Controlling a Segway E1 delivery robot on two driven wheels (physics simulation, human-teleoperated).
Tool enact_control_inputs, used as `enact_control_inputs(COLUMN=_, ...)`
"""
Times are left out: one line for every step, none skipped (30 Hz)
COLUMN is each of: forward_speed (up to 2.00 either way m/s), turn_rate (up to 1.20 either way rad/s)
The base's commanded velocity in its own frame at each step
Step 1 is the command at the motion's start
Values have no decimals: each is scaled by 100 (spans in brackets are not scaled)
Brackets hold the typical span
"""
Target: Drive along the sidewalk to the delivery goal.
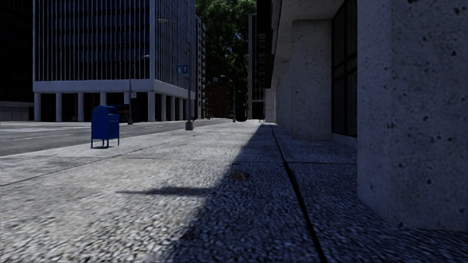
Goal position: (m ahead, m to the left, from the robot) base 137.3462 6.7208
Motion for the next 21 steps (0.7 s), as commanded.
enact_control_inputs(forward_speed=200, turn_rate=0)
enact_control_inputs(forward_speed=200, turn_rate=0)
enact_control_inputs(forward_speed=200, turn_rate=0)
enact_control_inputs(forward_speed=200, turn_rate=0)
enact_control_inputs(forward_speed=200, turn_rate=0)
enact_control_inputs(forward_speed=200, turn_rate=0)
enact_control_inputs(forward_speed=200, turn_rate=0)
enact_control_inputs(forward_speed=200, turn_rate=0)
enact_control_inputs(forward_speed=200, turn_rate=0)
enact_control_inputs(forward_speed=200, turn_rate=0)
enact_control_inputs(forward_speed=200, turn_rate=0)
enact_control_inputs(forward_speed=200, turn_rate=0)
enact_control_inputs(forward_speed=200, turn_rate=0)
enact_control_inputs(forward_speed=200, turn_rate=0)
enact_control_inputs(forward_speed=200, turn_rate=0)
enact_control_inputs(forward_speed=200, turn_rate=0)
enact_control_inputs(forward_speed=200, turn_rate=0)
enact_control_inputs(forward_speed=200, turn_rate=0)
enact_control_inputs(forward_speed=200, turn_rate=-25)
enact_control_inputs(forward_speed=200, turn_rate=-26)
enact_control_inputs(forward_speed=200, turn_rate=-28)
